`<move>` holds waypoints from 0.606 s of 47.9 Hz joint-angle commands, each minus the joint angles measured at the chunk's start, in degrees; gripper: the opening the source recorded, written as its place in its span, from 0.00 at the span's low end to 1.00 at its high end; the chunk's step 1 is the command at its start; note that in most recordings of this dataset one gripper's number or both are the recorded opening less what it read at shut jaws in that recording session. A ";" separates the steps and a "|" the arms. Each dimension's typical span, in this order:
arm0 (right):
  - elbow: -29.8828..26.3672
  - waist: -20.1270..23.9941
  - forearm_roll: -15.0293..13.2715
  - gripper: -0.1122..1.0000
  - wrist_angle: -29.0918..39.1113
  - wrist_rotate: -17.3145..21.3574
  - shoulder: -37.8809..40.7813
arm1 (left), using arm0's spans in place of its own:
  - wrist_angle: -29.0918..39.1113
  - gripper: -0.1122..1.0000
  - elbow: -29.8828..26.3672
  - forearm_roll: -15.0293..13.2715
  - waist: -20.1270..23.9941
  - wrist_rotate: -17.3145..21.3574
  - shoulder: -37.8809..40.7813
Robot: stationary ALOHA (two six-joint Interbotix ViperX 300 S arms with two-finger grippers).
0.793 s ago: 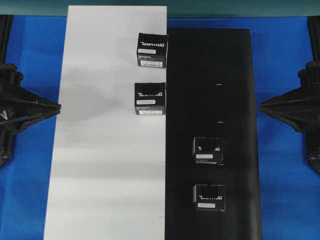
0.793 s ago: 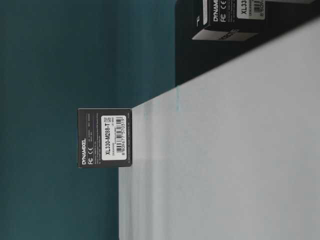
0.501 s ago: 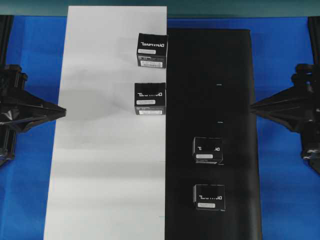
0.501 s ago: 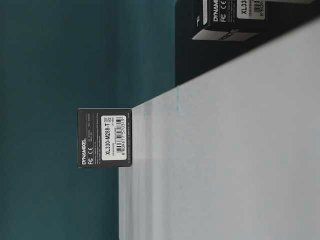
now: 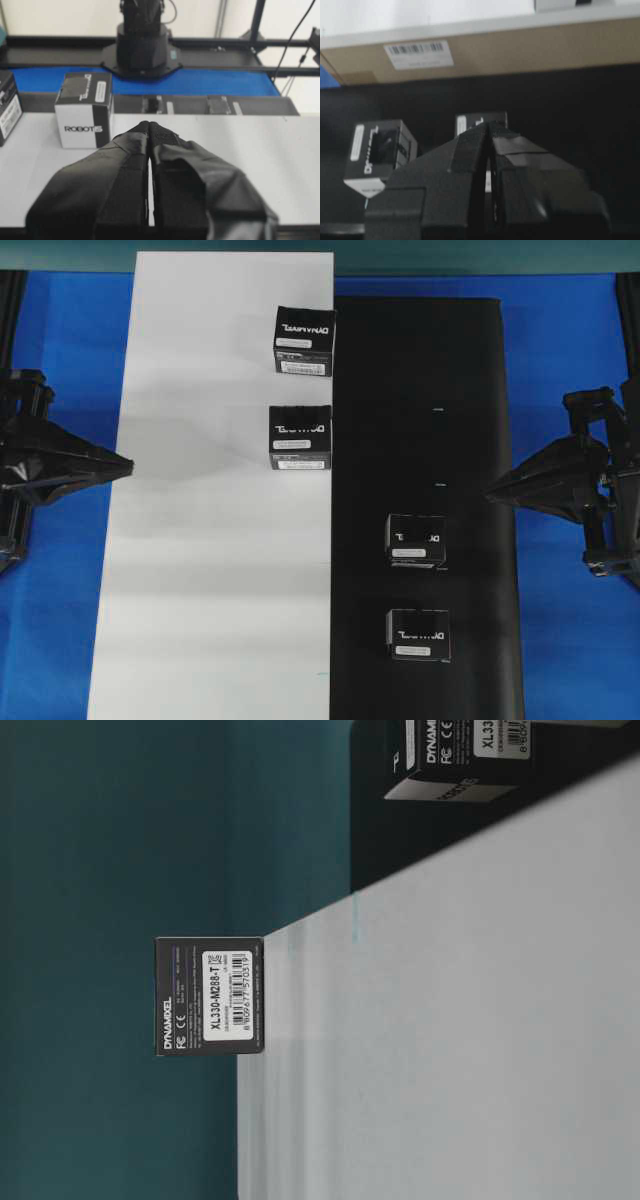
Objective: Place the box from the black base onto the white base.
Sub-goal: 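Move the right gripper open toward the upper box on the black base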
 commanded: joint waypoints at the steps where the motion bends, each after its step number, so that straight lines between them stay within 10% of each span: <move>1: 0.62 1.14 -0.35 0.16 -1.14 0.09 0.88 | -0.26 0.10 -1.41 0.09 -0.09 -0.35 0.09; 29: 13.10 5.54 0.79 0.16 -25.22 3.34 6.42 | 0.18 0.10 -1.67 0.09 -0.44 -1.93 -0.26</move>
